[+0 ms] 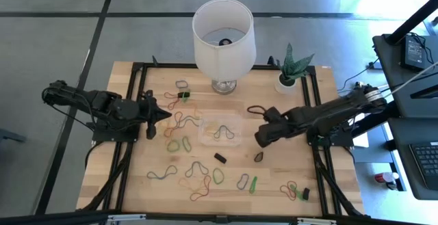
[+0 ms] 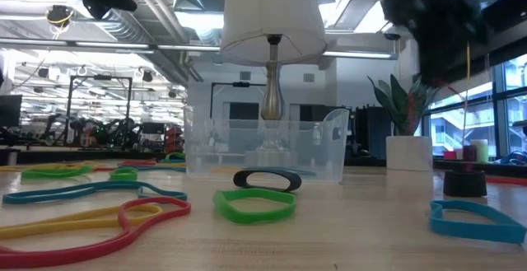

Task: Pick and place rubber bands into bin
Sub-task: Put the red rubber band into the container

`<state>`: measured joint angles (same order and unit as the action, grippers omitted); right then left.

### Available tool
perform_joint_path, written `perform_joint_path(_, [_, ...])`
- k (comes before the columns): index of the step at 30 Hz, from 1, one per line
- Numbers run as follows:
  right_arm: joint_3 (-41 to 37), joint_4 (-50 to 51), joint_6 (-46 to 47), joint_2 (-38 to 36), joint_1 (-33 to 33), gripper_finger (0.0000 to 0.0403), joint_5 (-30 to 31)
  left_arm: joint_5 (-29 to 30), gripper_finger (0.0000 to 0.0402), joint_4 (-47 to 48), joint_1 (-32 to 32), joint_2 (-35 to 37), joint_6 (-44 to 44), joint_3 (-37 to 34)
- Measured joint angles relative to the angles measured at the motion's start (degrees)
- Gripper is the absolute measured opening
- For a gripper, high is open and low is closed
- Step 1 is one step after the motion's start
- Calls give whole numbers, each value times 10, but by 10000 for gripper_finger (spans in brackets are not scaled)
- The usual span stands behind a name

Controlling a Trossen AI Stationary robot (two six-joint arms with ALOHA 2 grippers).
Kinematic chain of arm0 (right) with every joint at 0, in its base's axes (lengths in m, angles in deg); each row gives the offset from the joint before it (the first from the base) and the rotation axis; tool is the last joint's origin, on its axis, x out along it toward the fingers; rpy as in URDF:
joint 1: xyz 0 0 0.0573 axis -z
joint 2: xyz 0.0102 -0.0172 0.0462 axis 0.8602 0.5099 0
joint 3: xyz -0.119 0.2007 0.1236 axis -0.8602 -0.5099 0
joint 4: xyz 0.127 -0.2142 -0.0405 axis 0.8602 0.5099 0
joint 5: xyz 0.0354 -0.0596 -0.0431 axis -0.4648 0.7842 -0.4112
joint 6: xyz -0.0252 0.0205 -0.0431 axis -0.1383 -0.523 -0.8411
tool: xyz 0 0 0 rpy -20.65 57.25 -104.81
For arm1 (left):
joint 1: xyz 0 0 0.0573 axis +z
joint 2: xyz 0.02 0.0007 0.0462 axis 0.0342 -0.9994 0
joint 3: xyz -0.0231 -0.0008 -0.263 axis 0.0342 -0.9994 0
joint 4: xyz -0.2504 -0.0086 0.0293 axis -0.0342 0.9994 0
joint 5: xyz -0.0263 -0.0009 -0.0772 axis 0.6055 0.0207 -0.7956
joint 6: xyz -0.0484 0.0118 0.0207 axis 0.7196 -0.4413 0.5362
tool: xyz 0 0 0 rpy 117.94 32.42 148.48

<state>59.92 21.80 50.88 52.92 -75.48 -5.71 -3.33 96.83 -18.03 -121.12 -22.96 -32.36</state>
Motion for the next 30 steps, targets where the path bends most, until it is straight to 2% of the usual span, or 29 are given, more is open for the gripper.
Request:
perform_joint_path(7, [191,15,-121,73,5,0,101,0,1,12,0,0,1,0])
perform_joint_path(14, [333,-28,-277,191,38,0,120,0,1,17,0,0,2,0])
perform_joint_path(16, [352,-44,-309,227,50,0,110,-4,2,19,0,0,2,0])
perform_joint_path(19, [362,-67,-337,278,72,0,62,-12,3,20,0,0,2,0])
perform_joint_path(24, [361,-68,-336,356,100,0,-7,-15,1,20,0,0,8,0])
perform_joint_path(30, [360,-70,-313,411,103,0,-55,-16,3,20,0,0,8,0])
